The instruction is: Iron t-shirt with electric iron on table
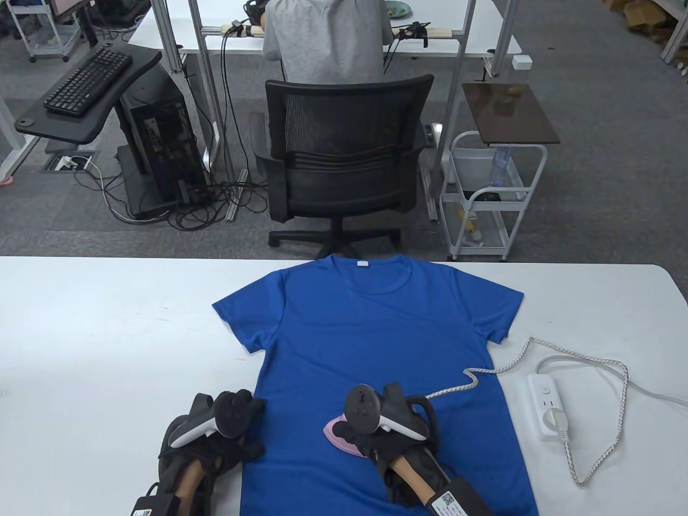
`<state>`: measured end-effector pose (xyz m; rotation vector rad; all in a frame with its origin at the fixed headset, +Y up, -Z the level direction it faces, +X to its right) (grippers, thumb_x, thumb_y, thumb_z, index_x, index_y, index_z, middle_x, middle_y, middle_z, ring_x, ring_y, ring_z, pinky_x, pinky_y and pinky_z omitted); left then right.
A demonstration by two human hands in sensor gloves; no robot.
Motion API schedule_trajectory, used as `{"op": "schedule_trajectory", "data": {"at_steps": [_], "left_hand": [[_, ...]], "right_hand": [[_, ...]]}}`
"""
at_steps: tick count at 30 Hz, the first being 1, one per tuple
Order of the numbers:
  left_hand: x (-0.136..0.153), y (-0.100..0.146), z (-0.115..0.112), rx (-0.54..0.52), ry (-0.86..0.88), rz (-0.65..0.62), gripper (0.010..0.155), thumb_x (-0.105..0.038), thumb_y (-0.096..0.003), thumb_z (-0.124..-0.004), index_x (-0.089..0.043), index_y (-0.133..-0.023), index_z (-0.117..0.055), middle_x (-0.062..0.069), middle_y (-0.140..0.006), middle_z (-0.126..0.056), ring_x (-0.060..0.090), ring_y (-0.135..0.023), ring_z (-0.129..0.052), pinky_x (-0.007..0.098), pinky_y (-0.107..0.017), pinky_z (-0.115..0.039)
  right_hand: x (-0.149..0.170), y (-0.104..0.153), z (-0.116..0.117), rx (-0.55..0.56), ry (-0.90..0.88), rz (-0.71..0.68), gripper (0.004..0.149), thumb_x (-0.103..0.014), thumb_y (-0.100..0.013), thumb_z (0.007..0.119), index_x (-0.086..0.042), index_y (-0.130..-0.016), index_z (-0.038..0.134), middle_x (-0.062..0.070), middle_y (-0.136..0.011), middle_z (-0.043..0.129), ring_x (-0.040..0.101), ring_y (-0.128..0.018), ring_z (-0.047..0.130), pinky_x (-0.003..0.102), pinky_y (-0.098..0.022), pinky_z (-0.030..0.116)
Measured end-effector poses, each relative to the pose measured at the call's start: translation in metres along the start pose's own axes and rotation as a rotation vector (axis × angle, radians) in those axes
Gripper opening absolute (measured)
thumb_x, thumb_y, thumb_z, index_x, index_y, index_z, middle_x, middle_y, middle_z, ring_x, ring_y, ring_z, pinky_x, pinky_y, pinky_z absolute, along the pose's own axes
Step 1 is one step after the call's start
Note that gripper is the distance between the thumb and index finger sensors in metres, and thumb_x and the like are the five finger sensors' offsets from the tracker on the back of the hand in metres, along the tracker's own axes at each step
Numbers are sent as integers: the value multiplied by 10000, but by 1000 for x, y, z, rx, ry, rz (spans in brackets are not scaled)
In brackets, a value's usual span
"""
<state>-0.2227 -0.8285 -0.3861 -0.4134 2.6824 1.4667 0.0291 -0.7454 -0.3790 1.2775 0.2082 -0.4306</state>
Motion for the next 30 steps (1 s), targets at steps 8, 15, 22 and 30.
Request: {"op": "schedule_trajectory", "data": {"at_steps": [8,15,22,30], "left_hand": [[0,0,0,-1,2,-1,837,-565,-428,-670,-349,-1108,-231,-36,-1178,-121,352,-1078,-124,562,-753,-242],[0,0,0,-2,0,-1,837,-565,-428,-669,-349,-1108,-231,-37,-1178,-122,352,-1079,-124,561,-754,-243],[0,0,0,1,-2,0,838,-564,-427,-669,-350,-1107,-229,-37,-1177,-120,351,-1078,-124,560,-752,-243],[0,0,0,1,-1,0,839,-562,-427,-670,-347,-1108,-229,-35,-1177,-121,354,-1078,-124,561,-752,-243]], "right_hand": [[-19,38,12,-31,35,-127,685,-531,-454,643,-94,-979,688,184,-749,821,363,-554,866,584,-487,737],[-26,56,18,-40,41,-171,685,-530,-452,648,-94,-979,689,185,-749,822,365,-555,866,588,-489,734],[-26,54,17,-48,41,-150,685,-533,-453,645,-97,-980,688,182,-746,825,359,-551,871,584,-486,741],[-30,17,9,-24,23,-63,682,-533,-457,643,-97,-980,687,183,-742,826,357,-547,871,582,-484,743]]}}
Point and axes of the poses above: the tracker on the back of each hand, its own x axis roughly to the little-finger side, its own y axis roughly from the fingertips to the wrist, z = x × y, the point moved 5 cm from there along -y, roughly from the wrist to the fingertips
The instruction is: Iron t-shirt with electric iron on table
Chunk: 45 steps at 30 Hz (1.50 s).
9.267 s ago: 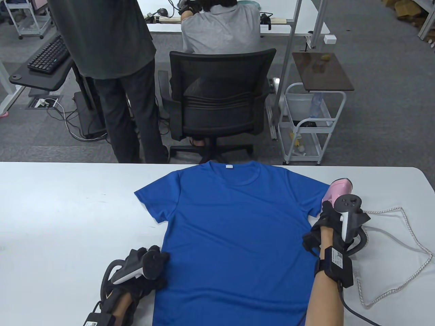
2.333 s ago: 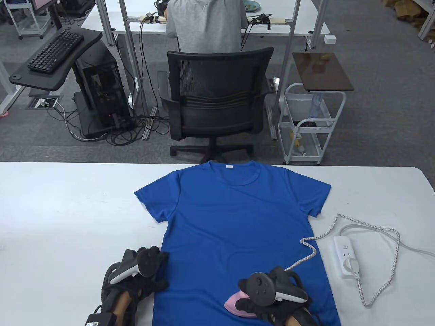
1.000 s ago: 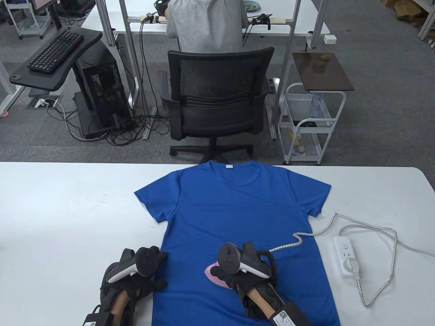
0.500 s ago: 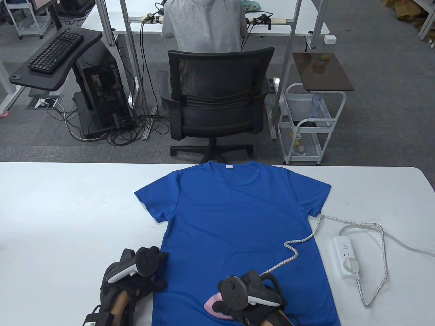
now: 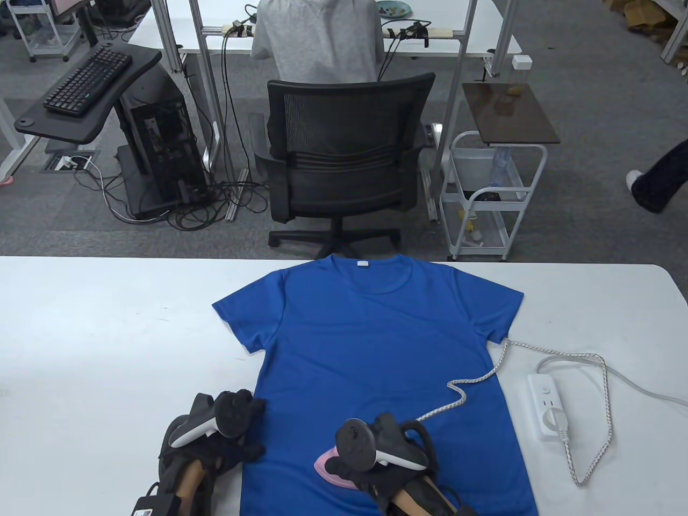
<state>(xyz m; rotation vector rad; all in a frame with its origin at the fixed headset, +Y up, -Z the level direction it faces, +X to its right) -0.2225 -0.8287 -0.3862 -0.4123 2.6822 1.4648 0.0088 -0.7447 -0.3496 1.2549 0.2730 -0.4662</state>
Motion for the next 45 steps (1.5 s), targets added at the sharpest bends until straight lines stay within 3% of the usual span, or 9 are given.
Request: {"op": "schedule_trajectory", "data": {"at_steps": [9,13,21,26,31,38,42,45], "left_hand": [[0,0,0,0,0,-4,839,-565,-428,-666,-349,-1108,-225,-33,-1177,-116,354,-1078,-119,562,-752,-239],[0,0,0,1,-1,-3,839,-565,-428,-665,-349,-1108,-224,-35,-1177,-116,354,-1078,-120,561,-753,-241],[0,0,0,2,-8,3,837,-563,-429,-666,-348,-1108,-226,7,-1178,-120,356,-1079,-127,563,-755,-248],[0,0,0,4,-13,6,839,-566,-427,-666,-350,-1107,-226,-37,-1178,-121,355,-1080,-131,561,-756,-252],[0,0,0,2,-9,5,839,-566,-427,-667,-349,-1108,-227,7,-1178,-121,354,-1080,-129,560,-755,-250],[0,0,0,0,-6,3,839,-566,-426,-668,-350,-1107,-228,-37,-1177,-121,353,-1079,-128,560,-755,-248],[-1,0,0,-2,-8,4,839,-566,-426,-665,-350,-1108,-227,5,-1178,-121,353,-1079,-128,560,-755,-248],[0,0,0,-2,-5,2,839,-568,-426,-664,-351,-1107,-225,-39,-1177,-118,349,-1079,-123,557,-754,-245]], "right_hand": [[-1,-58,-14,49,-16,115,682,-536,-459,639,-96,-977,689,181,-735,827,354,-536,872,580,-477,744],[-3,-67,-16,69,-6,131,682,-538,-457,637,-95,-974,690,178,-730,829,351,-532,873,579,-473,746],[-11,-59,-13,56,9,83,684,-533,-457,633,-90,-977,681,177,-732,820,354,-538,868,582,-476,740],[-23,-46,-7,36,26,26,684,-534,-458,630,-92,-977,677,175,-732,819,352,-539,868,579,-477,742],[-37,-26,0,27,47,-36,686,-534,-456,629,-89,-976,674,176,-732,817,352,-538,869,580,-477,741],[-54,6,11,10,70,-128,687,-535,-454,629,-89,-975,675,173,-731,819,350,-538,870,578,-477,744],[-54,7,12,-3,65,-133,685,-535,-454,629,-91,-974,675,175,-731,818,350,-539,870,580,-478,743],[-54,6,12,-12,60,-131,686,-533,-454,631,-90,-976,673,177,-735,816,355,-541,867,583,-481,740]]}}
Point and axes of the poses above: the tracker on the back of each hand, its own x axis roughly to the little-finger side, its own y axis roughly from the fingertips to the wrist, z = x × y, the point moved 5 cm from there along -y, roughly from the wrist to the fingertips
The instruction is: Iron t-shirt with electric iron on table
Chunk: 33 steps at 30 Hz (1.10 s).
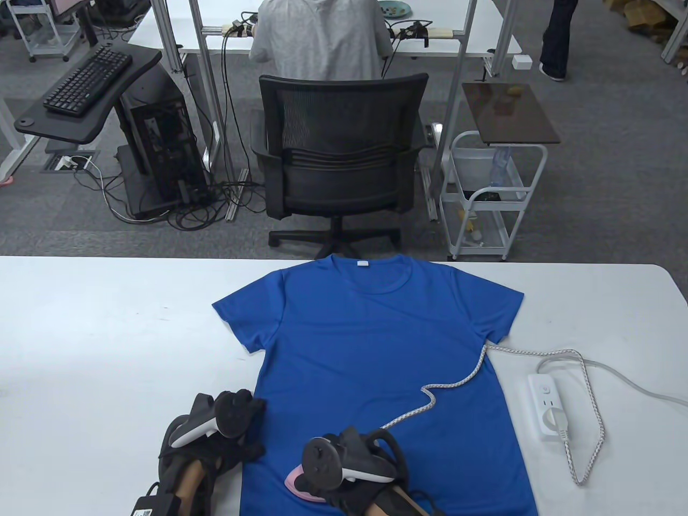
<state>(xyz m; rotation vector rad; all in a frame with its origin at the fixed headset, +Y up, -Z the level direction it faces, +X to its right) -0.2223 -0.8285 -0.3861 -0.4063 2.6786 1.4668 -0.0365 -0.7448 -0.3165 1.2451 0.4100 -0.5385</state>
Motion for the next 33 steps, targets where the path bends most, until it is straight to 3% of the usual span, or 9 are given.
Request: {"op": "schedule_trajectory", "data": {"at_steps": [7,17,19,21,28,33], "left_hand": [[0,0,0,-1,1,-2,840,-570,-425,-662,-353,-1107,-222,-38,-1176,-115,350,-1077,-120,556,-753,-242],[0,1,-1,16,8,-8,835,-576,-437,-656,-355,-1106,-208,-42,-1172,-102,346,-1075,-100,554,-752,-227],[1,2,-2,31,37,-22,809,-556,-459,-631,-340,-1112,-205,7,-1174,-92,352,-1073,-81,560,-747,-208],[3,2,-1,19,98,-34,740,-503,-490,-592,-336,-1116,-235,-36,-1176,-109,342,-1072,-78,555,-744,-192],[4,1,1,7,58,-11,709,-453,-502,-615,-362,-1104,-252,-57,-1172,-134,323,-1077,-112,543,-754,-222],[4,1,1,1,59,-10,710,-455,-499,-620,-364,-1104,-258,-59,-1173,-141,320,-1078,-117,542,-754,-225]], "right_hand": [[0,-9,-3,9,1,38,686,-537,-456,628,-92,-977,674,174,-734,818,350,-541,870,581,-481,744],[13,-61,-17,48,-34,175,685,-537,-462,626,-90,-978,674,175,-730,821,350,-535,869,581,-478,743],[15,-71,-20,57,-39,202,686,-538,-462,626,-88,-977,675,175,-727,822,350,-531,870,581,-476,744],[17,-80,-22,64,-44,225,684,-538,-462,626,-91,-977,676,174,-727,823,350,-531,869,581,-475,744],[14,-81,-23,113,-9,216,689,-538,-458,622,-84,-973,680,173,-718,829,346,-521,873,577,-468,747],[2,-73,-19,68,-17,130,685,-535,-457,626,-88,-974,678,176,-727,822,354,-532,867,583,-475,739]]}}
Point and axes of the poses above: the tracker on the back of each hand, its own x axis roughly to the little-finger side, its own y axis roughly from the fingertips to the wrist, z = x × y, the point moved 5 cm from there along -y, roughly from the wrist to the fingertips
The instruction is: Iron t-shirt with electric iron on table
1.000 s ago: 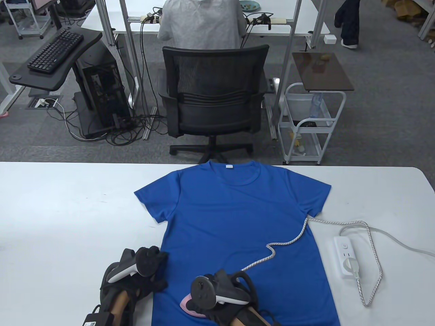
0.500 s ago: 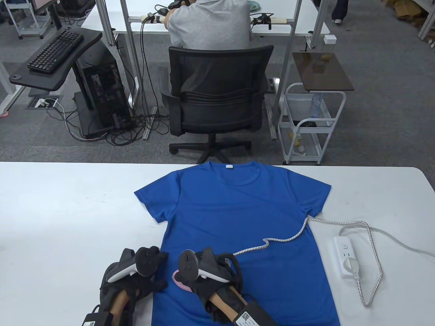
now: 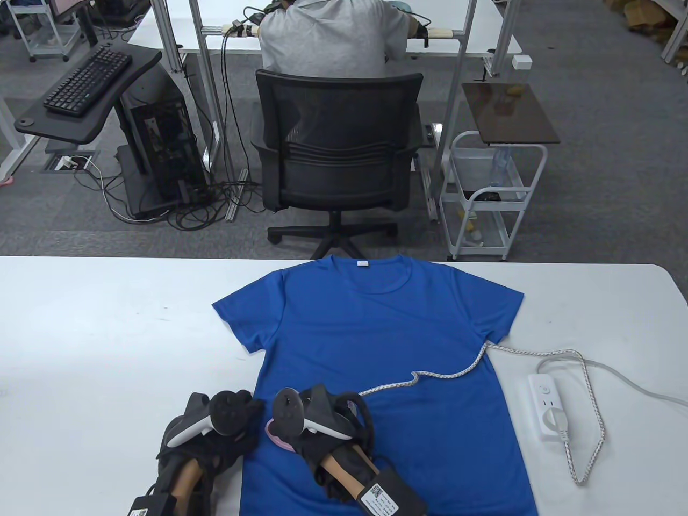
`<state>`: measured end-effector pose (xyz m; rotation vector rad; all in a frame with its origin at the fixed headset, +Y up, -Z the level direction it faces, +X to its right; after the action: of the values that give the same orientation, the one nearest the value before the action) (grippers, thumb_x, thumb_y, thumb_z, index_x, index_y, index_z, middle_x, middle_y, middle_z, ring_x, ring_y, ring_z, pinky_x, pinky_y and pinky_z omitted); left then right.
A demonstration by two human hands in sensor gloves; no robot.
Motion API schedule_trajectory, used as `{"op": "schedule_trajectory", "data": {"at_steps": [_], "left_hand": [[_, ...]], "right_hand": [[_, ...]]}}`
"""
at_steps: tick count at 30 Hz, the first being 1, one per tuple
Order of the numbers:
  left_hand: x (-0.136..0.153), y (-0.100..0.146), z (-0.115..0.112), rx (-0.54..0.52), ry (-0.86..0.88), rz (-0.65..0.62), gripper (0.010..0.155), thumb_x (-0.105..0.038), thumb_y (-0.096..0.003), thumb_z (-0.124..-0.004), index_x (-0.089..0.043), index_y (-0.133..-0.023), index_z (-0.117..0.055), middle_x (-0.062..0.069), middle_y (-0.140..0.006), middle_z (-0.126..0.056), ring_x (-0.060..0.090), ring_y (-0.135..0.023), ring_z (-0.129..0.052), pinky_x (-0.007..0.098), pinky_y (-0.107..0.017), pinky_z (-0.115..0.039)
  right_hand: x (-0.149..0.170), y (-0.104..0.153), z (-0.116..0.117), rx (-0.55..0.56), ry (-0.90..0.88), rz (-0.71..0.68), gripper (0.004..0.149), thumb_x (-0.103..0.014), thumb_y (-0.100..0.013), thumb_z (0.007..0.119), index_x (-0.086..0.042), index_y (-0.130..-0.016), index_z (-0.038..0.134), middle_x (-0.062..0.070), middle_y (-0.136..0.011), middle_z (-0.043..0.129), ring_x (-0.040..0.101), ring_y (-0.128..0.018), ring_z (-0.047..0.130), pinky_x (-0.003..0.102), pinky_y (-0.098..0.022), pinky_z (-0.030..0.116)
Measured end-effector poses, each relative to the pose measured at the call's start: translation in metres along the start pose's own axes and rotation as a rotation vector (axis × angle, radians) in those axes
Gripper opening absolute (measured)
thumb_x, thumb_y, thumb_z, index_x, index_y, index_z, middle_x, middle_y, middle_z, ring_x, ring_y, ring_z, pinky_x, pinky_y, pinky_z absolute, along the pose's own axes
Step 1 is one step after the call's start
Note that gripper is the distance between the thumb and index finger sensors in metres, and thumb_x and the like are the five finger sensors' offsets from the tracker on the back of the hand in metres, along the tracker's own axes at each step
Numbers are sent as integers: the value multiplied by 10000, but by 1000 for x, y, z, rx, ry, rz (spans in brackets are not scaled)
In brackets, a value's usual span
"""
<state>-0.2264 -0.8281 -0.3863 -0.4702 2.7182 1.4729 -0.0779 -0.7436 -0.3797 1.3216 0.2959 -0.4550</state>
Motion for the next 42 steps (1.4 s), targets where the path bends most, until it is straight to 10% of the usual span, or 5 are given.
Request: {"op": "schedule_trajectory", "data": {"at_steps": [18,42], "left_hand": [[0,0,0,-5,-3,1,717,-455,-495,-620,-359,-1106,-259,-57,-1174,-142,321,-1078,-119,542,-754,-227],[6,1,-3,27,87,-48,720,-387,-497,-636,-355,-1106,-253,-66,-1168,-116,289,-1063,-62,510,-737,-164]], "right_hand": [[-49,44,17,-190,25,-383,678,-521,-441,677,-106,-978,689,185,-765,810,377,-581,853,603,-522,714],[-18,-4,4,-90,-14,-60,679,-526,-446,668,-113,-985,683,178,-771,814,370,-583,858,604,-525,713]]}}
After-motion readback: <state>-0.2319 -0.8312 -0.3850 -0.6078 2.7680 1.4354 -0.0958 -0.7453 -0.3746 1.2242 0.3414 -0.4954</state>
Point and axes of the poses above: the tracker on the back of each hand, its own x axis roughly to the little-finger side, its own y axis roughly from the fingertips to the wrist, z = x × y, the point moved 5 cm from there along -y, roughly from the wrist to the fingertips
